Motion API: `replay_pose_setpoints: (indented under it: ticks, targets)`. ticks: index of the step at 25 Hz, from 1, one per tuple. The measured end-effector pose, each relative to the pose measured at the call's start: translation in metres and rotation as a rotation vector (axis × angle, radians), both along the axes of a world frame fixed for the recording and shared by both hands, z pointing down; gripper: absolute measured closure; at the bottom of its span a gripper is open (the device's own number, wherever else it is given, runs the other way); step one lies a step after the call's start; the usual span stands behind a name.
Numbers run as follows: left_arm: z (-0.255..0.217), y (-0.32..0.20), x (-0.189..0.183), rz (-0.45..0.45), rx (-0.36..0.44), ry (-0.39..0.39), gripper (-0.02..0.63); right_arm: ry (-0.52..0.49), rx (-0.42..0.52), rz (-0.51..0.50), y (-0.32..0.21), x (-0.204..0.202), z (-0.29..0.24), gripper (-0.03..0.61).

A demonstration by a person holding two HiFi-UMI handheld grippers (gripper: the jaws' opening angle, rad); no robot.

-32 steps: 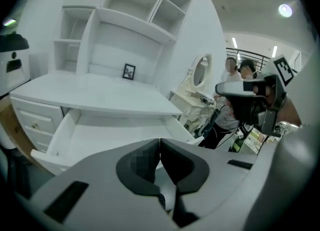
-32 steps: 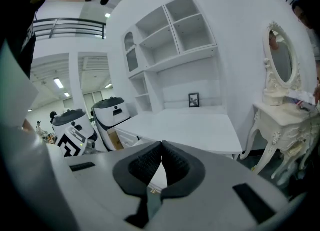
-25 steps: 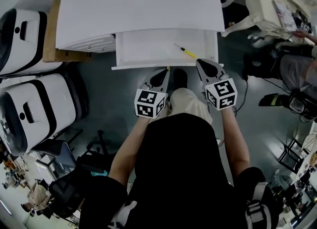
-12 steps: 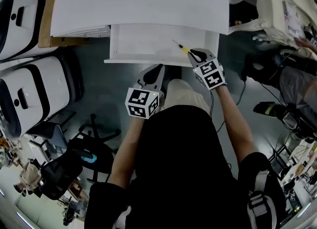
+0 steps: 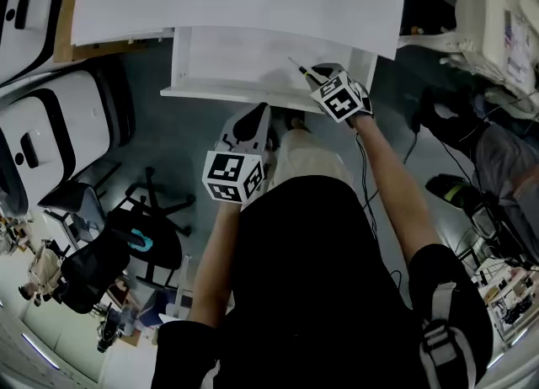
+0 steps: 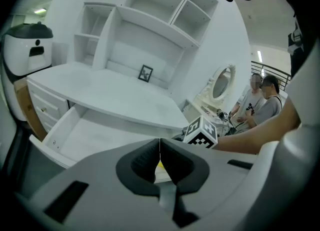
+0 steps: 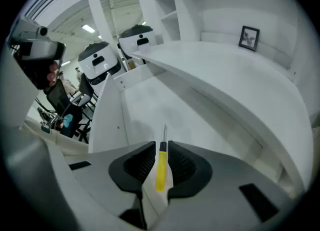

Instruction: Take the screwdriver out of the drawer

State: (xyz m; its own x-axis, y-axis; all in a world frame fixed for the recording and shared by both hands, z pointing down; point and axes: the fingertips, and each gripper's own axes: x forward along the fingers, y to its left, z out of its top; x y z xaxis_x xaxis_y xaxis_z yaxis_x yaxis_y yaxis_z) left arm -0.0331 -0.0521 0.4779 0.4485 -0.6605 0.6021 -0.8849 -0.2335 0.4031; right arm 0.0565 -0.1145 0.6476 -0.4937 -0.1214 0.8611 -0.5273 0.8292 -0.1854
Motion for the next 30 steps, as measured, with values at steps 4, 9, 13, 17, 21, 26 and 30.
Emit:
replay_pose_setpoints:
  ticks: [4,9,13,17,21,26,30]
  targets:
    - [0.012,-0.001,0.008,-0.026,-0.034,0.002,0.589,0.011,-0.111,-0.021,0.007,-0.002,0.028,0.455]
    - [0.017,-0.003,0.009,-0.041,-0.053,0.002,0.589,-0.007,-0.134,-0.033,-0.002,-0.009,0.031,0.449]
    - [0.022,-0.005,0.007,-0.043,-0.061,0.000,0.589,0.028,-0.135,-0.071,-0.002,-0.008,0.046,0.449]
    - [0.025,-0.006,0.004,-0.048,-0.067,-0.002,0.589,0.060,-0.127,-0.107,0.001,-0.011,0.060,0.449]
    - [0.026,-0.005,0.000,-0.056,-0.072,-0.002,0.589,0.078,-0.125,-0.129,0.002,-0.016,0.068,0.462]
    - [0.025,-0.003,0.000,-0.058,-0.071,-0.002,0.589,0.102,-0.119,-0.155,0.002,-0.013,0.073,0.482]
    - [0.021,0.001,0.002,-0.055,-0.061,-0.001,0.589,0.097,-0.102,-0.164,0.003,-0.010,0.069,0.485]
